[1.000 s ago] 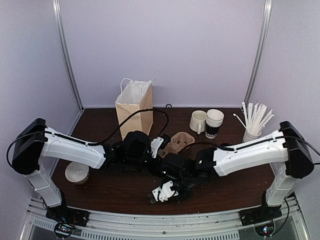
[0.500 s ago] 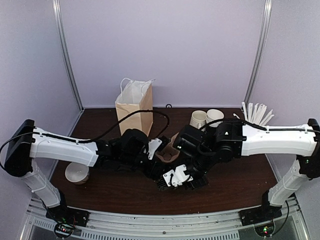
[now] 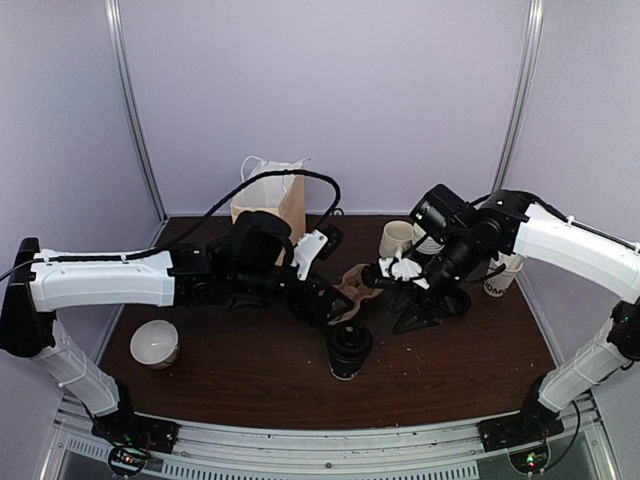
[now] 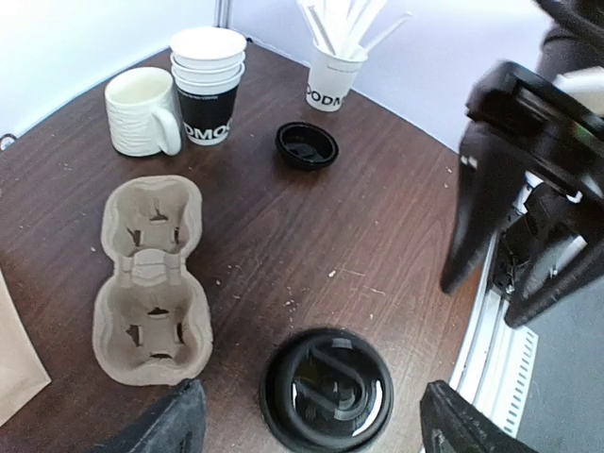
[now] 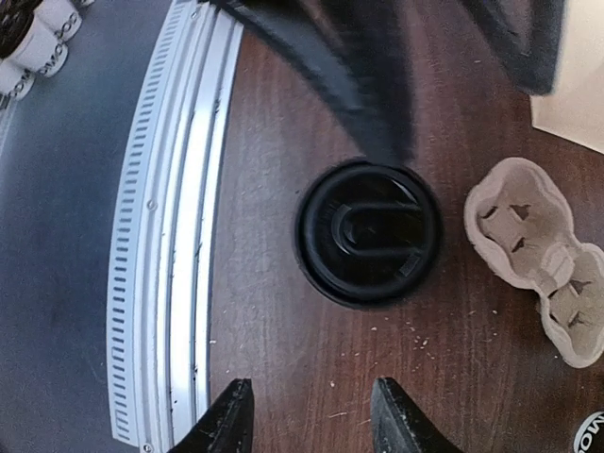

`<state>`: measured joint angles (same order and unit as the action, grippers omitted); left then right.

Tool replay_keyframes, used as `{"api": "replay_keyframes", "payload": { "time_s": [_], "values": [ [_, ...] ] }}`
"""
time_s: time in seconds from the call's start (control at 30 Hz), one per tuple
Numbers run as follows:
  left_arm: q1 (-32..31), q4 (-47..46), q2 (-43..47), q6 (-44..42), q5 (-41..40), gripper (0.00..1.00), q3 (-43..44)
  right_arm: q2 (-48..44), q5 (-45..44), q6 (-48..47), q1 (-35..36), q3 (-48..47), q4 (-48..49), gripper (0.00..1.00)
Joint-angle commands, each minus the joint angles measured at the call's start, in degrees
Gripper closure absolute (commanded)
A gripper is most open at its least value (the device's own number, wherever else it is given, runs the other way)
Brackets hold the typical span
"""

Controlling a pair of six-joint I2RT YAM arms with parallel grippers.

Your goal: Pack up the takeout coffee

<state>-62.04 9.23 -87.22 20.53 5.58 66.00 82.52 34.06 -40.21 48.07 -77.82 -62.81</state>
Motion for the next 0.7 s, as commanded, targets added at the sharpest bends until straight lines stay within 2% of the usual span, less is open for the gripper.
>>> {"api": "replay_keyframes", "payload": {
  "time_s": [0.0, 0.13, 0.3, 0.47, 0.53, 0.67],
  "values": [
    [-0.27, 10.53, -0.89, 4.75, -6.53, 0.23, 3.77, -1.62, 5.43, 9.8, -5.98, 0.42, 7.12, 0.55],
    [-0.44, 15.47, 1.4, 12.46, -8.26, 0.32, 1.87, -1.11, 6.2, 16.12, -8.56, 3.77, 12.77, 0.59],
    [-0.54, 15.48, 4.23, 18.52, -6.57, 0.34, -2.45, 3.25, 10.97, 22.4, -9.4, 6.99, 17.14, 0.64],
    [-0.34, 12.92, 3.12, 23.92, -5.58, 0.38, -4.72, 9.91, 16.56, 28.05, -12.71, 6.74, 19.15, 0.69],
    [-0.05, 9.8, 2.49, 25.46, -2.59, 0.41, -6.21, 11.93, 18.38, 29.84, -14.64, 6.28, 19.97, 0.72],
    [0.66, 6.57, 1.63, 28.32, -0.52, 0.49, -8.03, 14.58, 22.16, 31.3, -17.3, 5.91, 20.09, 0.73]
  ]
}}
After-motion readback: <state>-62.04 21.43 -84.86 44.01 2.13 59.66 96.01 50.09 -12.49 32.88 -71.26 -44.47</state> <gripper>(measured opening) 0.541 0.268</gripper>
